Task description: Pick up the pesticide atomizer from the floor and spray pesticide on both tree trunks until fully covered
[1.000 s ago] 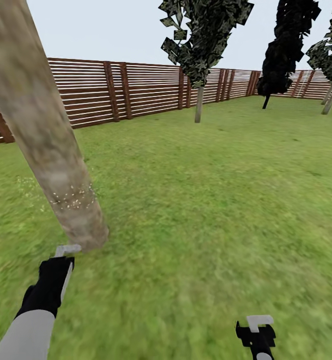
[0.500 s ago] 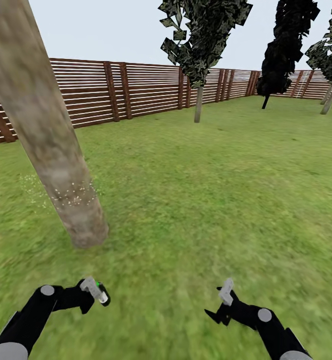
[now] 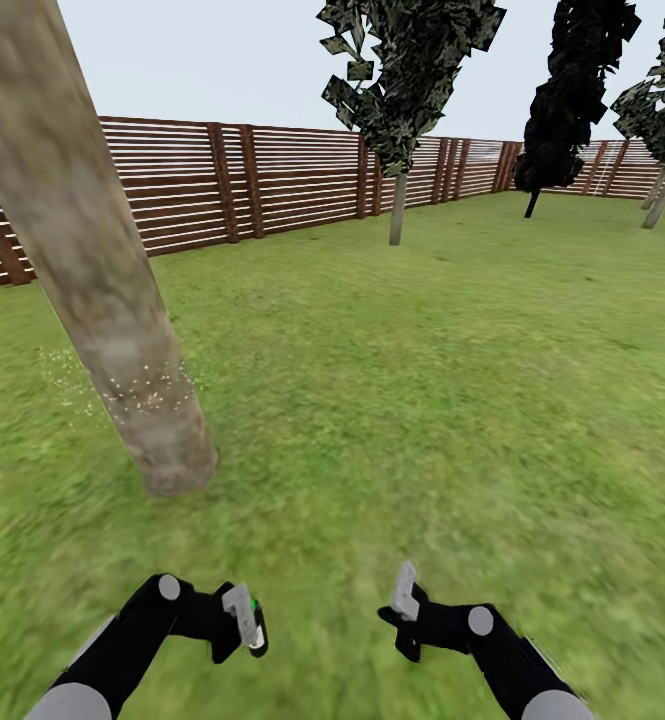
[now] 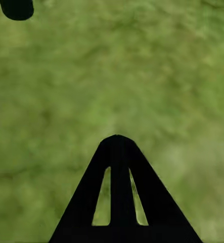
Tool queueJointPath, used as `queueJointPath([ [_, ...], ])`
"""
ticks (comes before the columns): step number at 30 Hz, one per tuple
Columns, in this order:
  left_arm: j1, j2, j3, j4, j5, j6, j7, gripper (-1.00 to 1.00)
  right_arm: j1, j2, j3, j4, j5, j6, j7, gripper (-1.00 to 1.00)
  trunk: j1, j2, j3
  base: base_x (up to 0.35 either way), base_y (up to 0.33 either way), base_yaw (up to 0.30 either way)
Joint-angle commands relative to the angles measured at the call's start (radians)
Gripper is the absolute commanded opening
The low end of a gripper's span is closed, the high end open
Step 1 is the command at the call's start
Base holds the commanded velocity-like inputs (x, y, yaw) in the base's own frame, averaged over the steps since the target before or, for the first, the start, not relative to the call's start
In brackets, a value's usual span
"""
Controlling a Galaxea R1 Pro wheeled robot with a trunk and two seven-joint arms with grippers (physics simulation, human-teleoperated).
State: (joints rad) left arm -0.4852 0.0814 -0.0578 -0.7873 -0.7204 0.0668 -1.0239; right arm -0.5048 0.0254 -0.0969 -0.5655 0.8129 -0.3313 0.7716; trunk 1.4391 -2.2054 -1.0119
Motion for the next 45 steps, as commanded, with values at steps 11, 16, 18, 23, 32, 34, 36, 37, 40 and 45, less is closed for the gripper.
queueJointPath([
  [11, -0.007, -0.088, -0.057, 0.037, -0.007, 0.005, -0.001, -1.0, -0.009, 0.078, 0.037, -0.008, 0.005, -0.005, 0.094, -1.0, 0.0, 0.0, -0.001, 0.0, 0.0, 0.0],
  [16, -0.007, -0.106, -0.121, 0.099, -0.034, 0.007, 0.071, -1.0, -0.009, 0.1, 0.037, -0.022, 0.005, -0.005, 0.094, -1.0, 0.0, 0.0, -0.001, 0.0, 0.0, 0.0],
  [18, -0.007, -0.126, -0.121, 0.107, -0.083, 0.008, 0.086, -1.0, -0.009, 0.103, 0.037, -0.023, 0.005, -0.005, 0.094, -1.0, 0.0, 0.0, -0.001, 0.0, 0.0, 0.0],
  [23, -0.01, -0.152, -0.119, 0.109, -0.13, 0.017, 0.098, -1.0, -0.009, 0.115, 0.037, -0.024, 0.005, -0.005, 0.094, -1.0, 0.0, 0.0, -0.001, 0.0, 0.0, 0.0],
  [32, -0.01, -0.176, -0.119, 0.102, -0.132, 0.053, 0.153, -1.0, -0.009, 0.116, 0.037, -0.028, 0.005, -0.005, 0.094, -1.0, 0.0, 0.0, -0.001, 0.0, 0.0, 0.0],
  [34, -0.01, -0.188, -0.12, 0.102, -0.133, 0.054, 0.174, -1.0, -0.009, 0.116, 0.037, -0.028, 0.005, -0.005, 0.094, -1.0, 0.0, 0.0, -0.001, 0.0, 0.0, 0.0],
  [36, -0.01, -0.193, -0.12, 0.102, -0.134, 0.054, 0.181, -1.0, -0.009, 0.116, 0.037, -0.028, 0.005, -0.005, 0.094, -1.0, 0.0, 0.0, -0.001, 0.0, 0.0, 0.0],
  [37, -0.01, -0.195, -0.12, 0.102, -0.134, 0.054, 0.182, -1.0, -0.009, 0.116, 0.037, -0.028, 0.005, -0.005, 0.094, -1.0, 0.0, 0.0, -0.001, 0.0, 0.0, 0.0],
  [40, -0.01, -0.206, -0.121, 0.101, -0.136, 0.069, 0.183, -1.0, -0.009, 0.116, 0.037, -0.028, 0.005, -0.005, 0.094, -1.0, 0.0, 0.0, -0.001, 0.0, 0.0, 0.0],
  [45, -0.01, -0.211, -0.123, 0.096, -0.15, 0.081, 0.183, -1.0, -0.009, 0.116, 0.037, -0.028, 0.005, -0.005, 0.094, -1.0, 0.0, 0.0, -0.001, 0.0, 0.0, 0.0],
])
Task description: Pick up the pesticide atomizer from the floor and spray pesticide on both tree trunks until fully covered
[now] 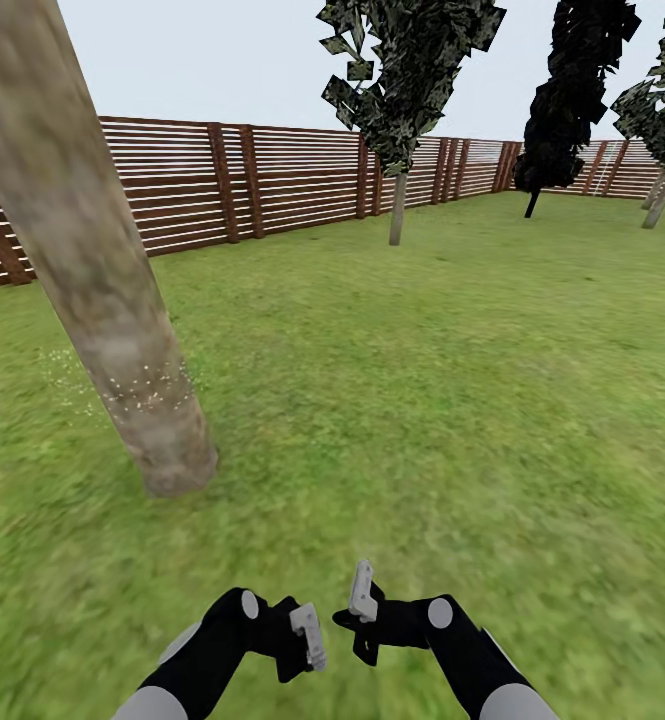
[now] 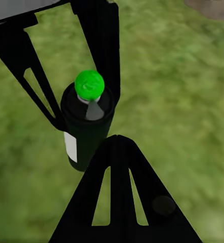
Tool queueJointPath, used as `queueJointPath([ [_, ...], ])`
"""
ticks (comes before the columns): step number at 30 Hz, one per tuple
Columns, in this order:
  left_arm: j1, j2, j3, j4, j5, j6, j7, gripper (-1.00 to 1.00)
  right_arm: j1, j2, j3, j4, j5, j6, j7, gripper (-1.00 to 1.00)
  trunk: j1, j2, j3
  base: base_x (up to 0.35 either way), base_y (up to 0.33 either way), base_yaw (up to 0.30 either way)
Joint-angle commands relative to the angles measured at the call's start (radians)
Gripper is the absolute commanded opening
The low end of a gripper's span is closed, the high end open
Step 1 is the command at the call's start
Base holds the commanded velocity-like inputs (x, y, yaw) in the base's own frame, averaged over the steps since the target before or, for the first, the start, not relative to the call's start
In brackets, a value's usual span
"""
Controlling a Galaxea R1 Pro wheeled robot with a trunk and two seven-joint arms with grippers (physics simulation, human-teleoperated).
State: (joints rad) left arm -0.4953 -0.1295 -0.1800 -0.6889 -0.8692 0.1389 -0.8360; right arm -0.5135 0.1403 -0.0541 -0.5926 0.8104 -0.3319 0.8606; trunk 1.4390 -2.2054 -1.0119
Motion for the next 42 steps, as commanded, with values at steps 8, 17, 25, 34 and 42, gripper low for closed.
queueJointPath([
  [8, 0.0, -0.017, 0.0, -0.003, -0.023, 0.01, -0.002, -1.0, 0.0, 0.007, -0.006, -0.002, 0.007, -0.004, 0.005, -1.0, 0.0, 0.0, -0.001, 0.0, 0.0, 0.0],
  [17, 0.0, -0.018, 0.0, -0.004, -0.017, 0.008, -0.003, -1.0, 0.0, 0.009, -0.006, -0.001, 0.007, -0.004, 0.004, -1.0, 0.0, 0.0, -0.001, 0.0, 0.0, 0.0],
  [25, 0.0, -0.028, 0.002, -0.004, -0.008, 0.001, -0.006, -1.0, 0.0, 0.009, -0.006, -0.001, 0.008, -0.004, 0.003, -1.0, 0.0, 0.0, -0.001, 0.0, 0.0, 0.0],
  [34, 0.0, -0.035, 0.002, -0.004, 0.017, -0.002, -0.006, -1.0, 0.0, 0.009, -0.006, -0.001, 0.009, -0.004, 0.003, -1.0, 0.0, 0.0, -0.001, 0.0, 0.0, 0.0],
  [42, 0.0, -0.035, 0.002, -0.001, 0.016, -0.004, -0.006, -1.0, 0.0, 0.009, -0.006, 0.0, 0.009, -0.004, 0.003, -1.0, 0.0, 0.0, -0.001, 0.0, 0.0, 0.0],
])
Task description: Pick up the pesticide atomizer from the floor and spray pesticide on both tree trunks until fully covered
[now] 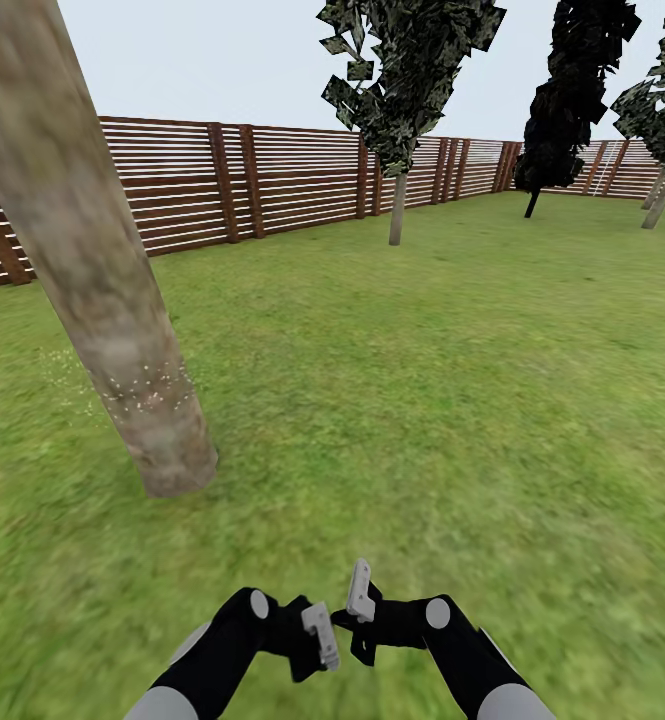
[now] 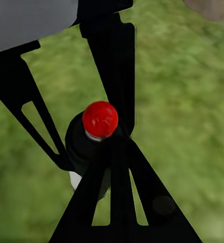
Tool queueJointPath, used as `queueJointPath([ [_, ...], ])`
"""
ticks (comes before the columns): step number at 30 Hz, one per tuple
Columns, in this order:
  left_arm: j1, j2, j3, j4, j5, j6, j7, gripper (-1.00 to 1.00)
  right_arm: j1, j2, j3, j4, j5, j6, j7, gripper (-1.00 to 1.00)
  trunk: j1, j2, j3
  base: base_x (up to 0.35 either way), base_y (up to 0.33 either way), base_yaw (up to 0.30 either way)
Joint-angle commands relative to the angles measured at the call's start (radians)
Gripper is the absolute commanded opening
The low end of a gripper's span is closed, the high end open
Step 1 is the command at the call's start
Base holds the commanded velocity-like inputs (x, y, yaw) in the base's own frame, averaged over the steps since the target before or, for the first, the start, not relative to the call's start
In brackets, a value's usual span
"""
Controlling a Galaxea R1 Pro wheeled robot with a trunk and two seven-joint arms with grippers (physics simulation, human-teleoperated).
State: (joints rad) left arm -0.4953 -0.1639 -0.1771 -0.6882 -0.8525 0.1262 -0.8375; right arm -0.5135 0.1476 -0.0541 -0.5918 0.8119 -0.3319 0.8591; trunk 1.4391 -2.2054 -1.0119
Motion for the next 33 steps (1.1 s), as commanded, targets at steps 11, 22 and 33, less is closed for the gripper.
queueJointPath([
  [11, 0.011, 0.186, 0.007, 0.009, -0.013, 0.006, -0.003, -1.0, 0.0, -0.001, -0.006, 0.002, 0.007, -0.004, 0.006, -1.0, 0.0, 0.0, -0.001, 0.0, 0.0, 0.0],
  [22, 0.018, 0.353, 0.203, 0.061, 0.001, -0.104, -0.005, -1.0, 0.0, -0.016, -0.011, 0.011, 0.01, -0.006, 0.0, 1.0, 0.0, 0.0, -0.001, 0.0, 0.0, 0.0],
  [33, 0.03, 0.336, 0.425, 0.457, 0.637, -0.413, 0.645, -1.0, 0.017, -0.139, -0.306, 0.494, -0.229, -0.031, -1.09, 1.0, 0.0, 0.0, -0.001, 0.0, 0.0, 0.0],
])
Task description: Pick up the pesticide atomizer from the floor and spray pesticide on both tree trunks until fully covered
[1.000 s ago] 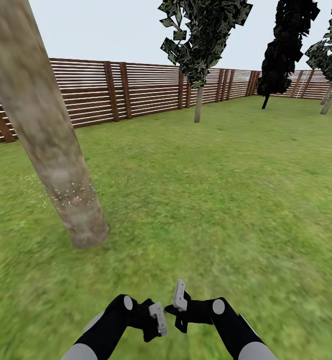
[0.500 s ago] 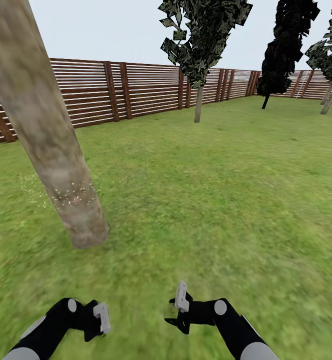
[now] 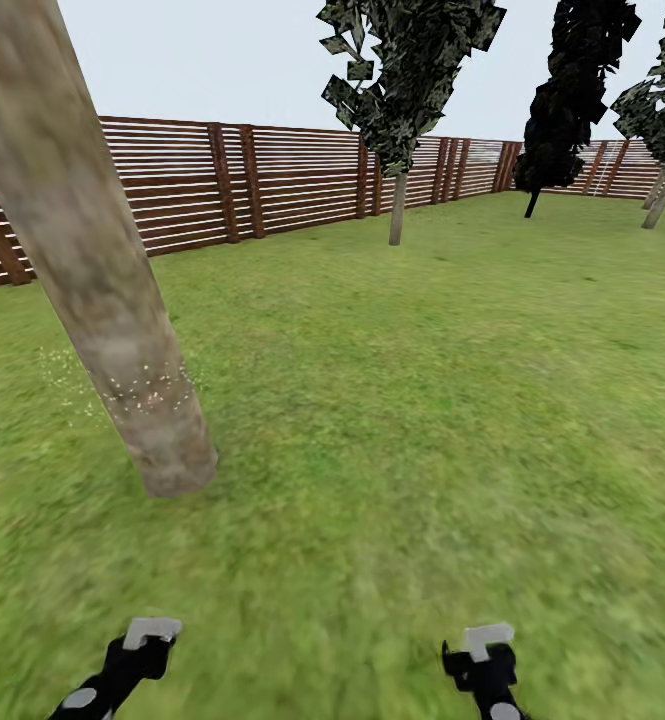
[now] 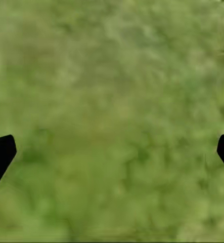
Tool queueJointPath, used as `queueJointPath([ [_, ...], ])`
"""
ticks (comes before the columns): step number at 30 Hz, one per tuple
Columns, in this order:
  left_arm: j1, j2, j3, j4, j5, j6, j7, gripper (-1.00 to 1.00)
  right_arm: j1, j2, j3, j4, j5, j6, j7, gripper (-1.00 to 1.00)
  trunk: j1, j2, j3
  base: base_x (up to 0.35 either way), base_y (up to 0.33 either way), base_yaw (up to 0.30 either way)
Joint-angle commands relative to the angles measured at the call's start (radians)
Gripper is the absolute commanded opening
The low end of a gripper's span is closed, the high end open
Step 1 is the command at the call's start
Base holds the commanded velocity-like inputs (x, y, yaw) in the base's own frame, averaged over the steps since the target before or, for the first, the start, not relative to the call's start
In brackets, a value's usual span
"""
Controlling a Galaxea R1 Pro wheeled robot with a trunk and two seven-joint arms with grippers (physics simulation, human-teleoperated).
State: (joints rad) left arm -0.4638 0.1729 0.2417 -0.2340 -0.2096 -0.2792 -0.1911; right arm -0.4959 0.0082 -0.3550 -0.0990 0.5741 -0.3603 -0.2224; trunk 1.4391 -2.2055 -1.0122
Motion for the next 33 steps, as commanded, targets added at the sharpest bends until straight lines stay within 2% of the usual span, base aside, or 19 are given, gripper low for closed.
queueJointPath([
  [1, -0.001, 0.0, 0.008, 0.056, 0.028, -0.084, 0.069, -1.0, 0.013, -0.003, -0.012, 0.004, -0.05, -0.05, -0.06, 1.0, 0.0, 0.0, -0.001, 0.0, 0.0, 0.0],
  [3, 0.003, 0.0, 0.009, 0.096, 0.045, -0.167, 0.109, -1.0, 0.033, -0.016, -0.016, 0.006, -0.116, -0.131, -0.083, 1.0, 0.0, 0.0, -0.001, 0.0, 0.0, 0.0],
  [5, 0.031, -0.001, 0.01, 0.124, 0.053, -0.217, 0.126, -1.0, 0.05, -0.026, -0.015, 0.008, -0.145, -0.203, -0.089, 1.0, 0.0, 0.0, -0.001, 0.0, 0.0, 0.0],
  [8, 0.048, 0.0, 0.011, 0.135, 0.065, -0.228, 0.132, -1.0, 0.055, -0.025, -0.013, 0.009, -0.148, -0.217, -0.09, 1.0, 0.0, 0.0, -0.001, 0.0, 0.0, 0.0],
  [12, 0.079, -0.002, 0.011, 0.143, 0.126, -0.234, 0.133, -1.0, 0.057, -0.016, -0.011, 0.011, -0.148, -0.221, -0.091, 1.0, 0.0, 0.0, -0.001, 0.0, 0.0, 0.0],
  [16, 0.082, -0.008, 0.011, 0.142, 0.133, -0.235, 0.133, -1.0, 0.059, -0.011, -0.012, 0.056, -0.152, -0.219, -0.093, 1.0, 0.0, 0.0, -0.001, 0.0, 0.0, 0.0],
  [19, 0.082, -0.009, 0.011, 0.142, 0.135, -0.235, 0.133, -1.0, 0.108, -0.011, -0.012, 0.072, -0.152, -0.217, -0.094, 1.0, 0.0, 0.0, -0.001, 0.0, 0.0, 0.0],
  [22, 0.082, -0.009, 0.011, 0.141, 0.157, -0.235, 0.133, -1.0, 0.133, -0.011, -0.012, 0.074, -0.152, -0.217, -0.094, 1.0, 0.0, 0.0, -0.001, 0.0, 0.0, 0.0],
  [25, 0.083, -0.009, 0.011, 0.141, 0.169, -0.235, 0.133, -1.0, 0.138, -0.011, -0.012, 0.074, -0.152, -0.216, -0.094, 1.0, 0.0, 0.0, -0.001, 0.0, 0.0, 0.0],
  [33, 0.086, -0.008, 0.01, 0.141, 0.172, -0.236, 0.133, -1.0, 0.138, -0.011, -0.012, 0.074, -0.153, -0.216, -0.094, 1.0, 0.0, 0.0, -0.001, 0.0, 0.0, 0.0],
])
